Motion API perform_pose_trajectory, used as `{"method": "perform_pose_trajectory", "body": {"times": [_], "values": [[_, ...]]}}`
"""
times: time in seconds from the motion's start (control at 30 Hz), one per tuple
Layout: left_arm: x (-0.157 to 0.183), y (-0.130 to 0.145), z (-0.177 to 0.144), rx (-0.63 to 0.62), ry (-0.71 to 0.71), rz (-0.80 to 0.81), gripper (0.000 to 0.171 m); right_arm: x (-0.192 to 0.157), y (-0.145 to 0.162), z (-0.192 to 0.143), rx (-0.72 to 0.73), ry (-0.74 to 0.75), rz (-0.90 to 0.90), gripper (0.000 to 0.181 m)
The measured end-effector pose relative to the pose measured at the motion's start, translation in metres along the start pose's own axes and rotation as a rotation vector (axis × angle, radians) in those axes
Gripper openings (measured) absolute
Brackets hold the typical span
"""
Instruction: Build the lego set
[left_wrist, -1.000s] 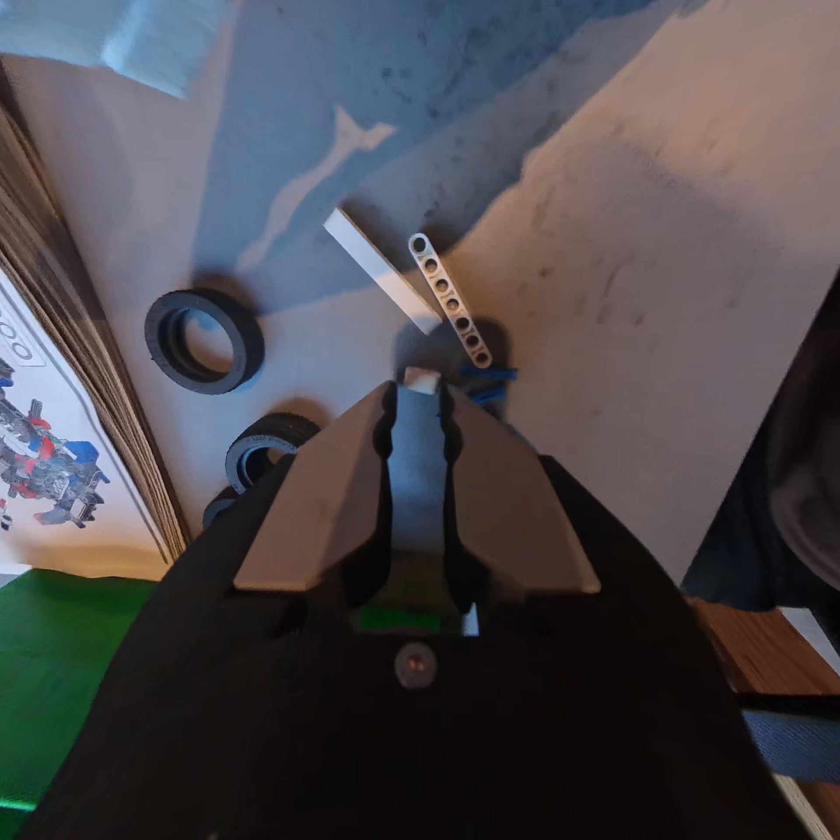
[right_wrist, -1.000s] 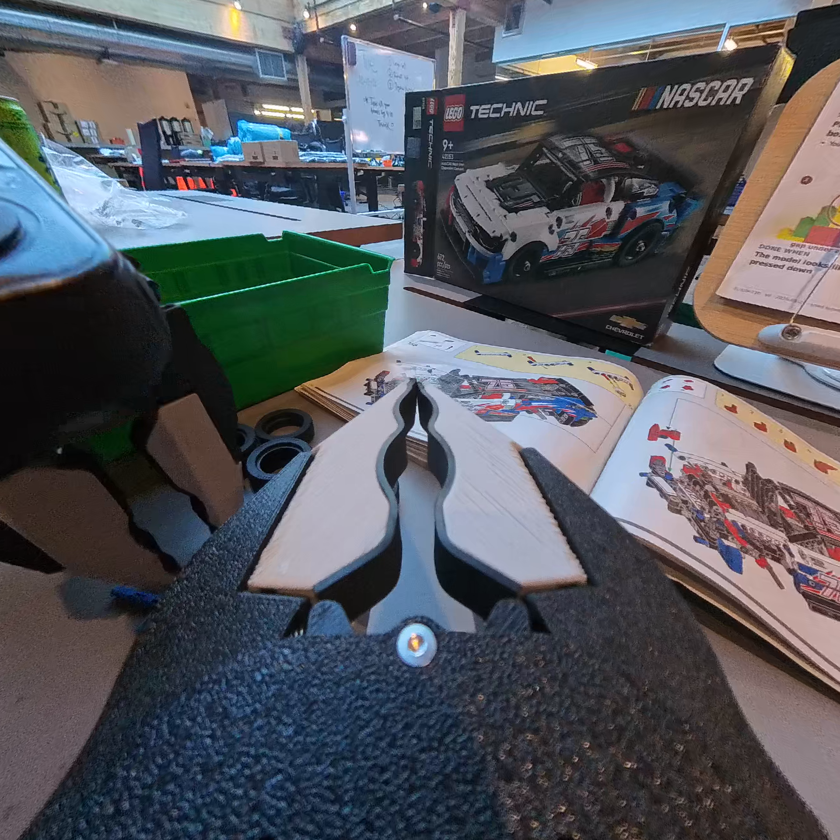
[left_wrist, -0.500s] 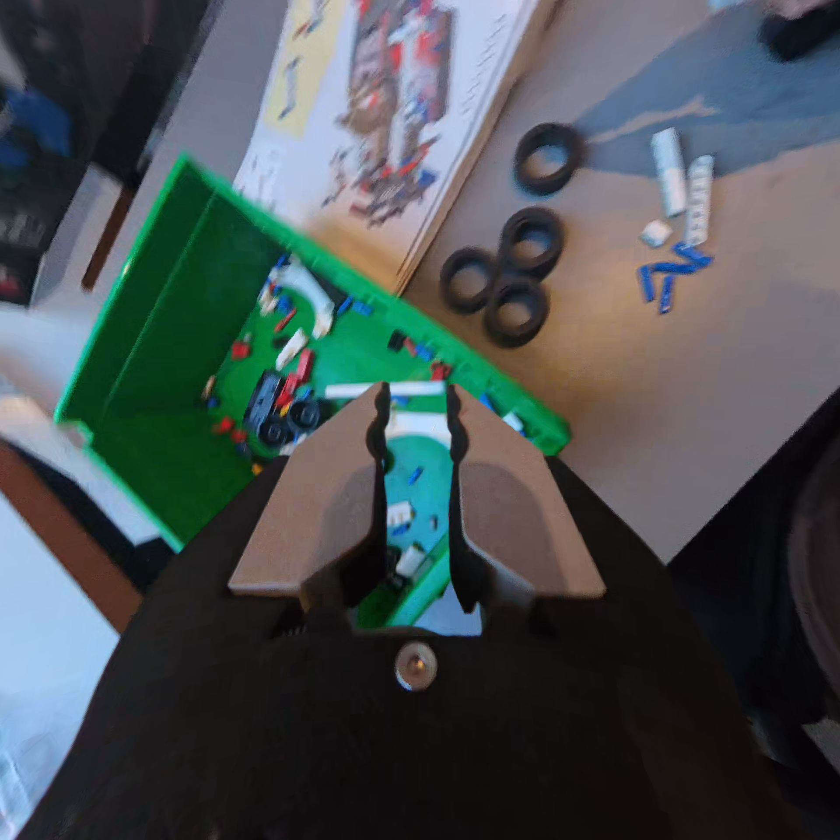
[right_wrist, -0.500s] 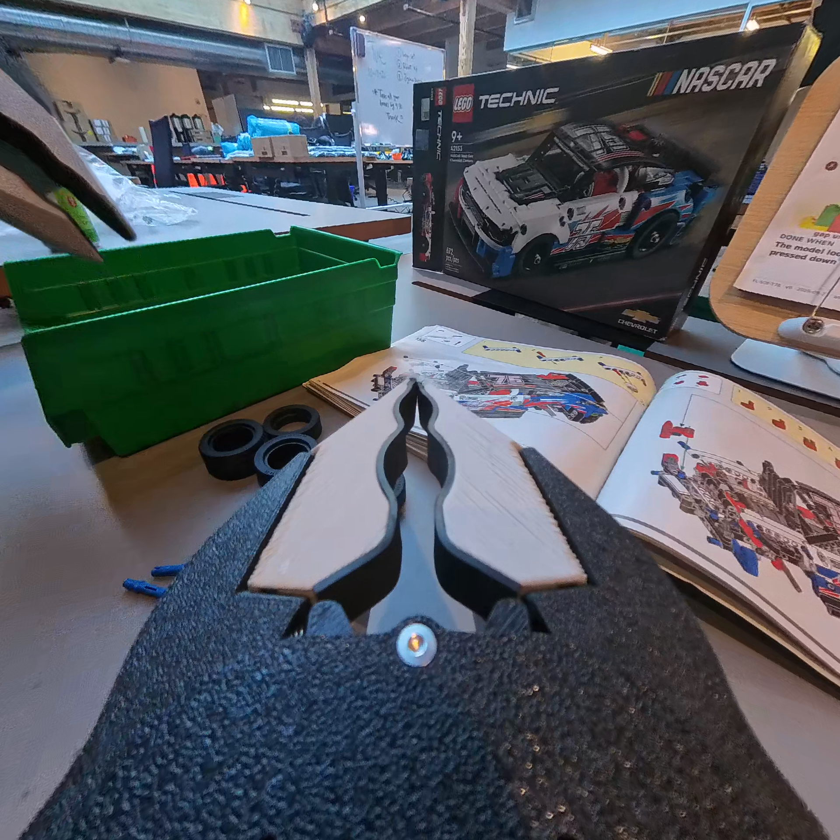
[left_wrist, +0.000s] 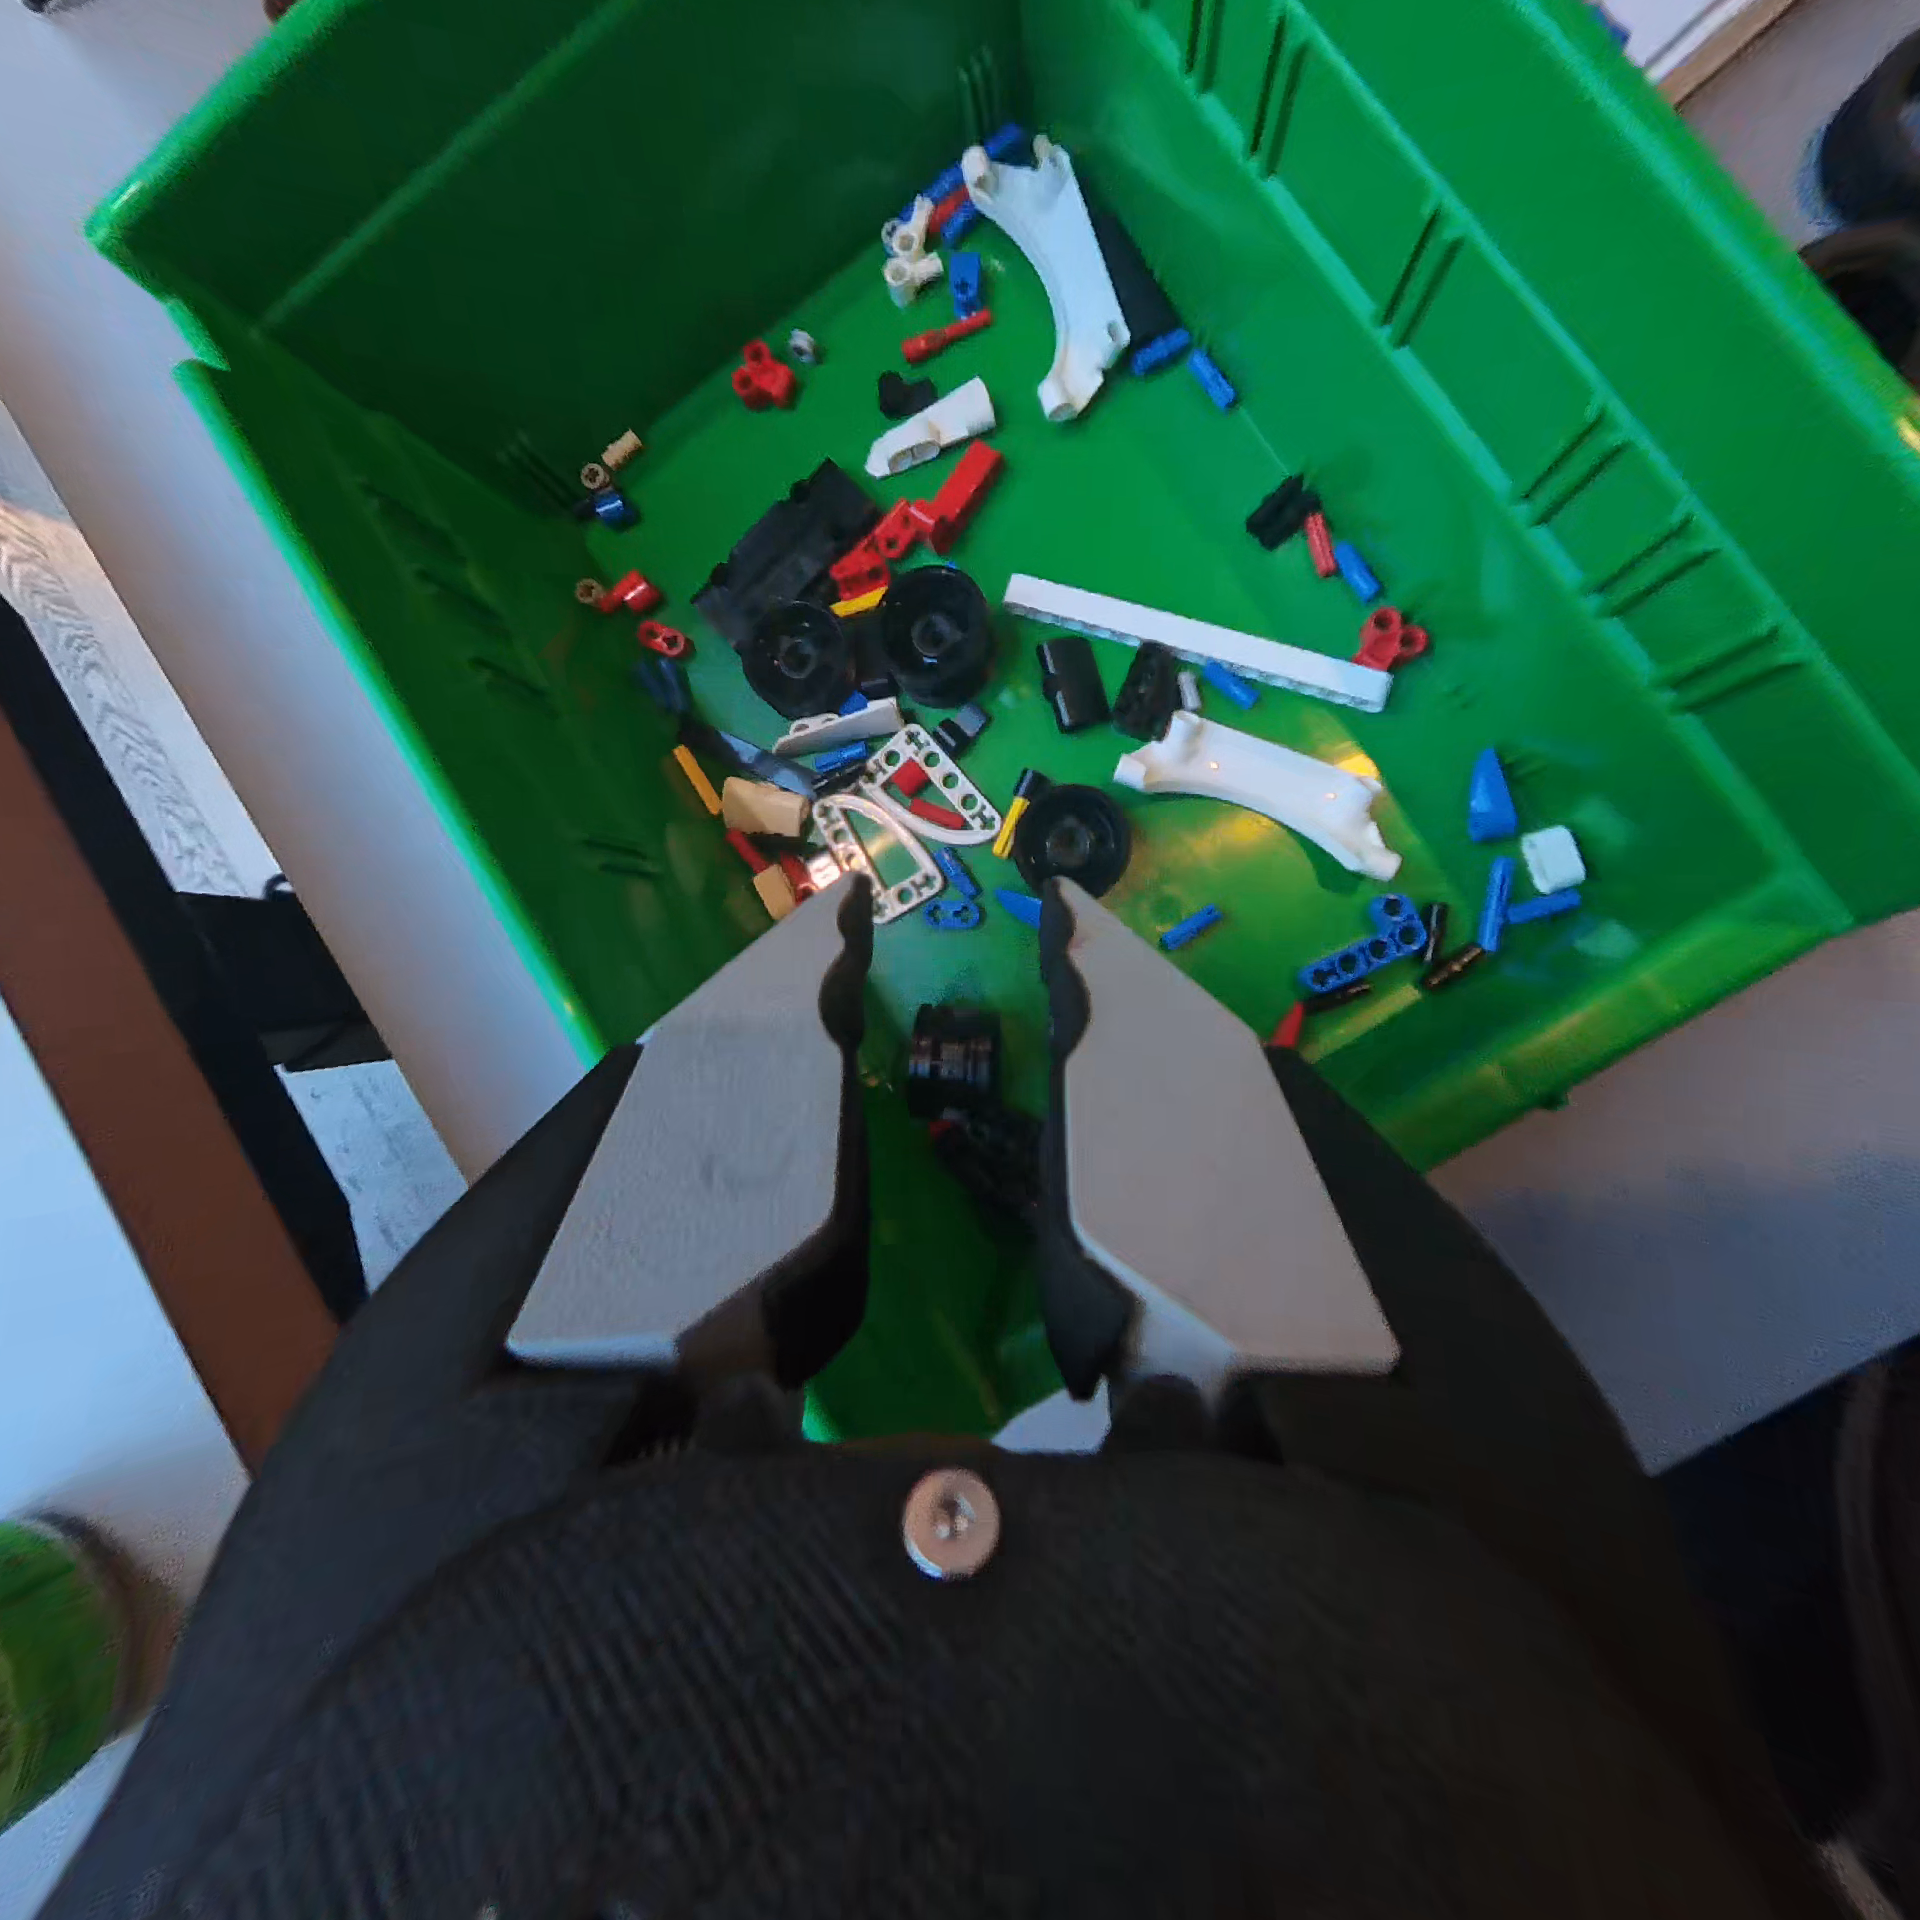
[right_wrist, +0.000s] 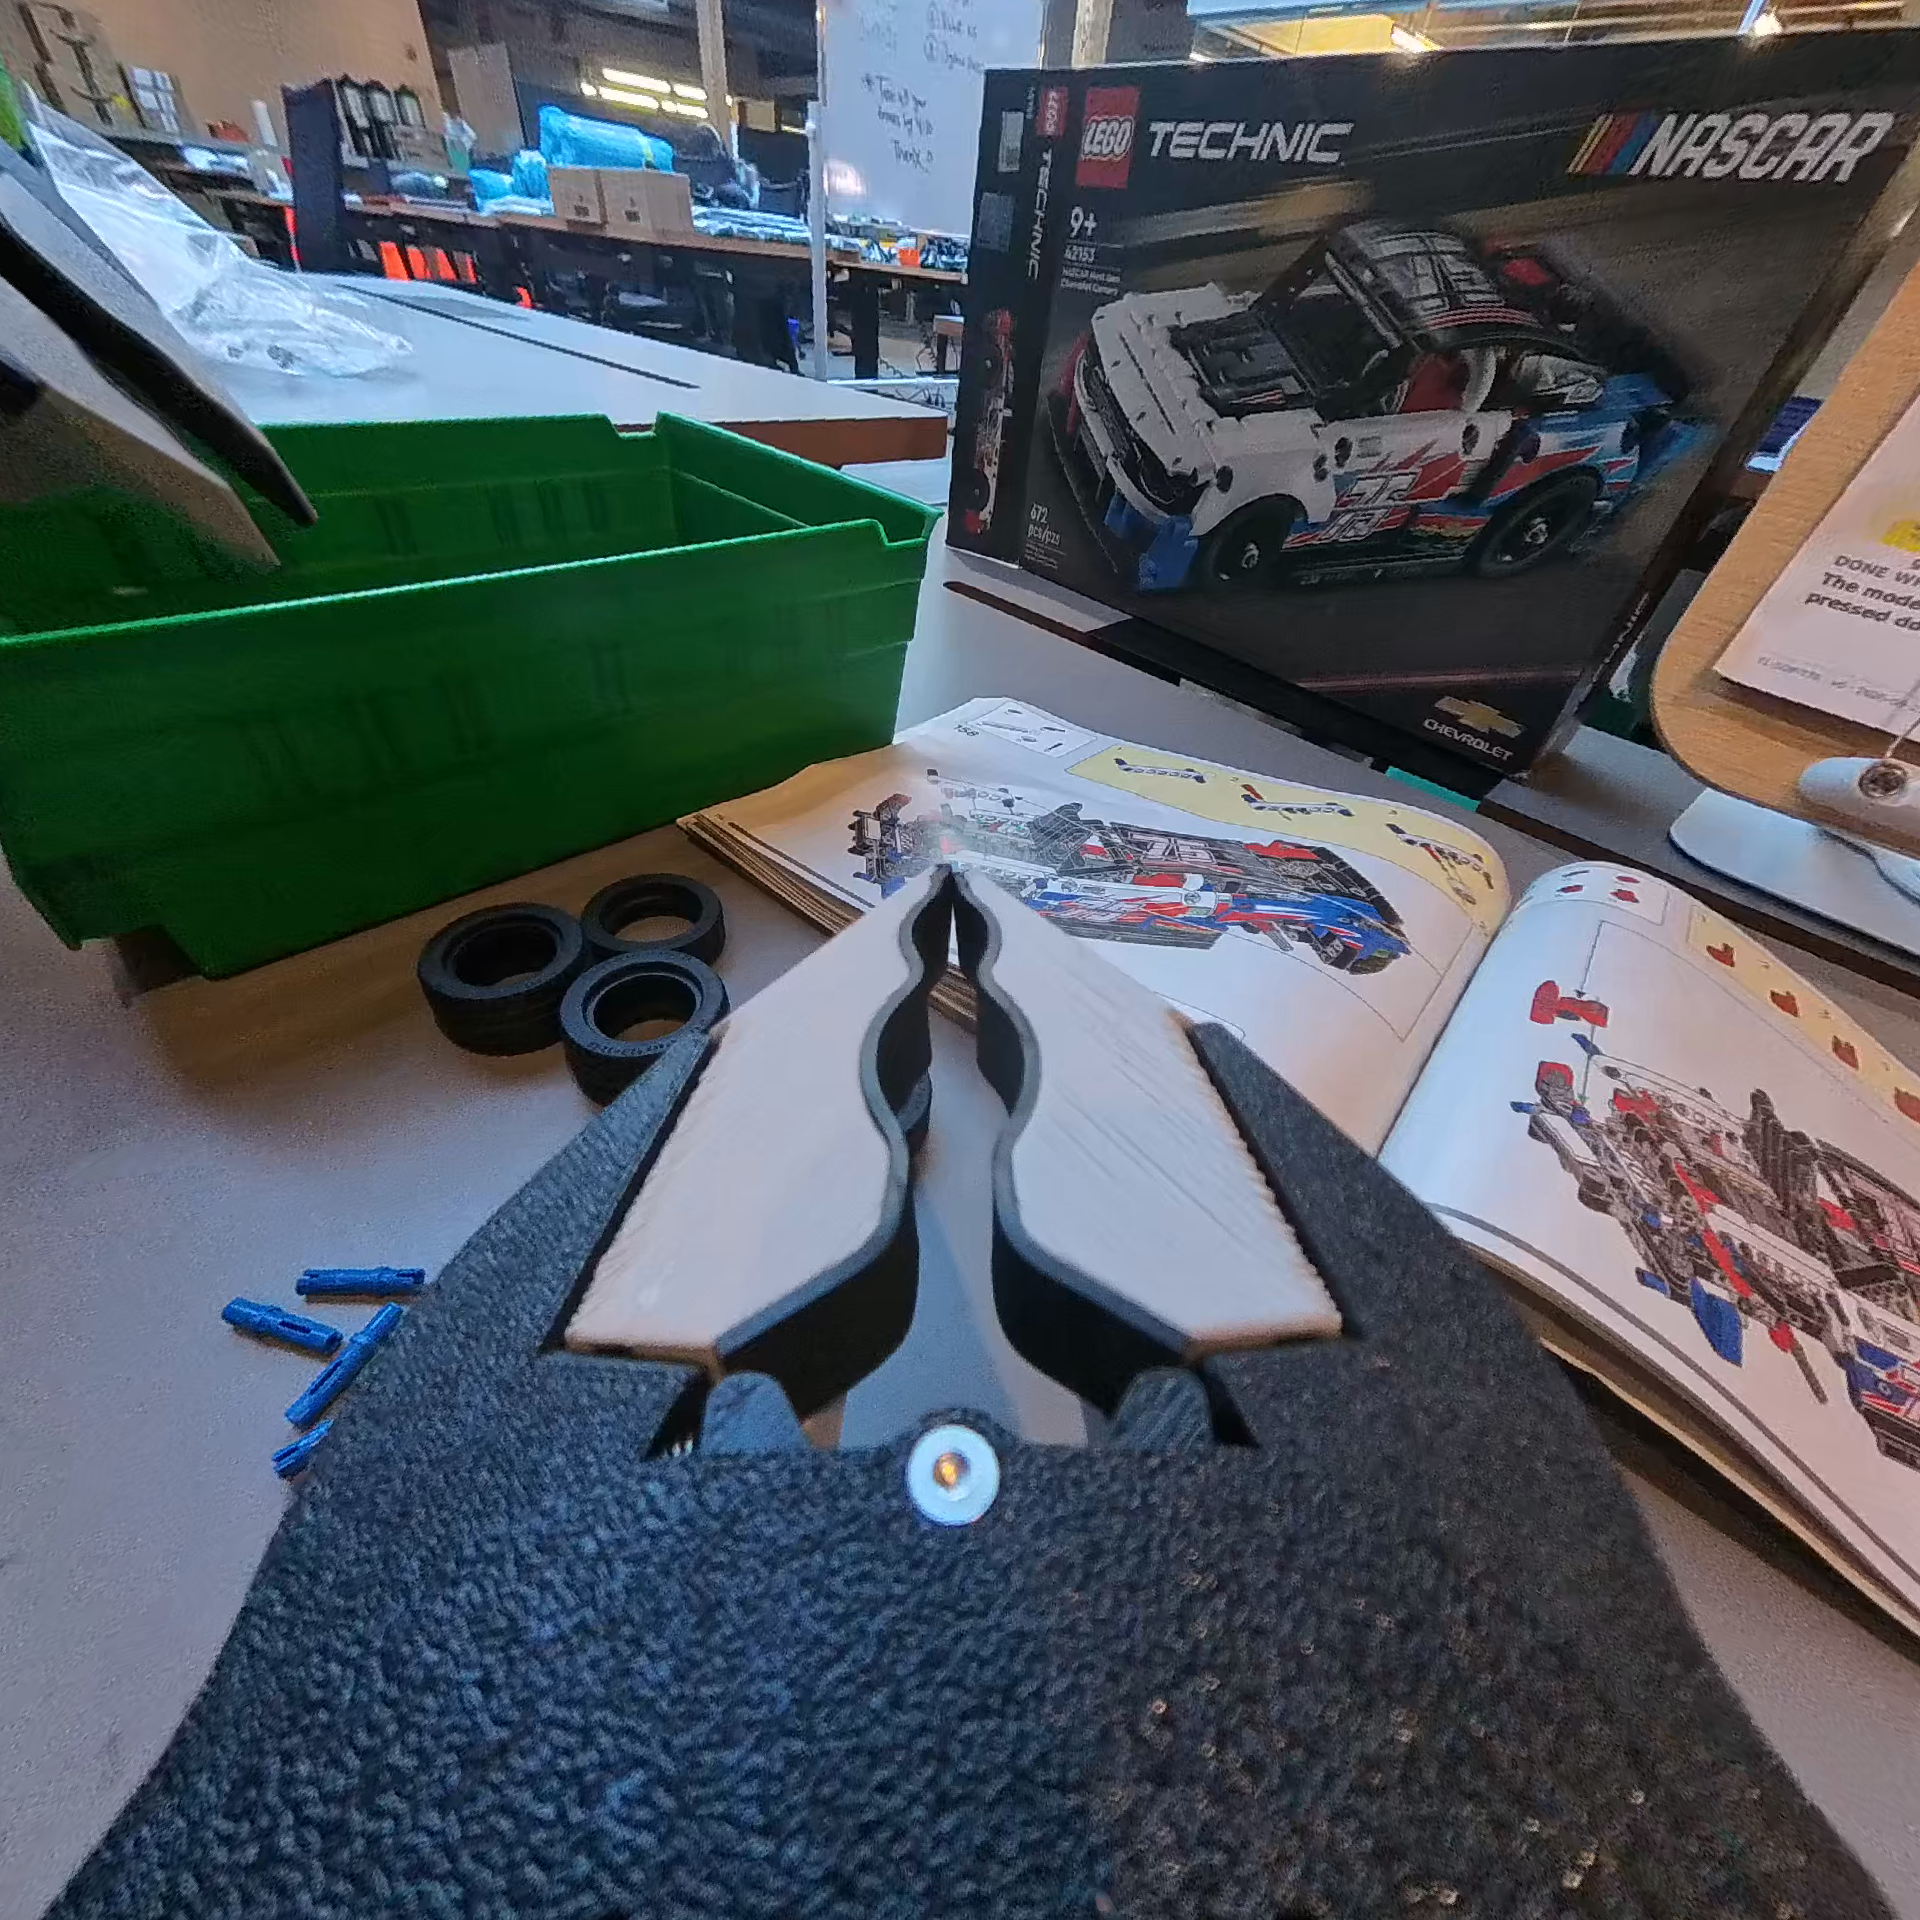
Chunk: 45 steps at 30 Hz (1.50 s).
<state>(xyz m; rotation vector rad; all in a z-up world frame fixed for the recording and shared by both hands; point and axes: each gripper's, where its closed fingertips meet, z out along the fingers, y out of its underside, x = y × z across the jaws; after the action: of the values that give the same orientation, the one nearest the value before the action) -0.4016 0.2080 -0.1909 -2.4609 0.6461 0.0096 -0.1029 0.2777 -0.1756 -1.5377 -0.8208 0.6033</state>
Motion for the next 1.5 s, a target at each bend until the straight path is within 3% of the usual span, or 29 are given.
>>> {"method": "perform_pose_trajectory", "body": {"times": [0.23, 0.33, 0.47, 0.8, 0.93, 0.97, 1.27, 1.5], "values": [[0.016, 0.017, 0.006, -0.122, 0.127, 0.13, 0.029, -0.006, 0.003, 0.003, -0.02, -0.011, -0.04, 0.0], [0.01, 0.021, 0.01, -0.213, 0.097, 0.222, 0.029, -0.004, 0.001, 0.004, -0.007, -0.02, -0.018, 0.0], [0.019, 0.019, 0.016, -0.232, 0.157, 0.251, 0.028, 0.002, -0.004, 0.002, 0.027, -0.029, 0.046, 0.0], [0.121, 0.011, 0.03, -0.226, 0.548, 0.524, 0.02, 0.006, -0.007, 0.004, 0.05, -0.038, 0.083, 0.0], [0.139, 0.019, 0.041, -0.29, 0.634, 0.644, 0.016, 0.005, -0.008, 0.004, 0.056, -0.04, 0.083, 0.0], [0.142, 0.018, 0.043, -0.285, 0.656, 0.658, 0.007, 0.005, -0.008, 0.003, 0.06, -0.039, 0.085, 0.0], [0.151, 0.021, 0.047, -0.324, 0.742, 0.716, 0.005, 0.003, -0.007, 0.004, 0.053, -0.038, 0.071, 0.0], [0.113, 0.019, 0.055, -0.33, 0.592, 0.736, 0.006, 0.003, -0.007, 0.004, 0.05, -0.037, 0.064, 0.0]]}}
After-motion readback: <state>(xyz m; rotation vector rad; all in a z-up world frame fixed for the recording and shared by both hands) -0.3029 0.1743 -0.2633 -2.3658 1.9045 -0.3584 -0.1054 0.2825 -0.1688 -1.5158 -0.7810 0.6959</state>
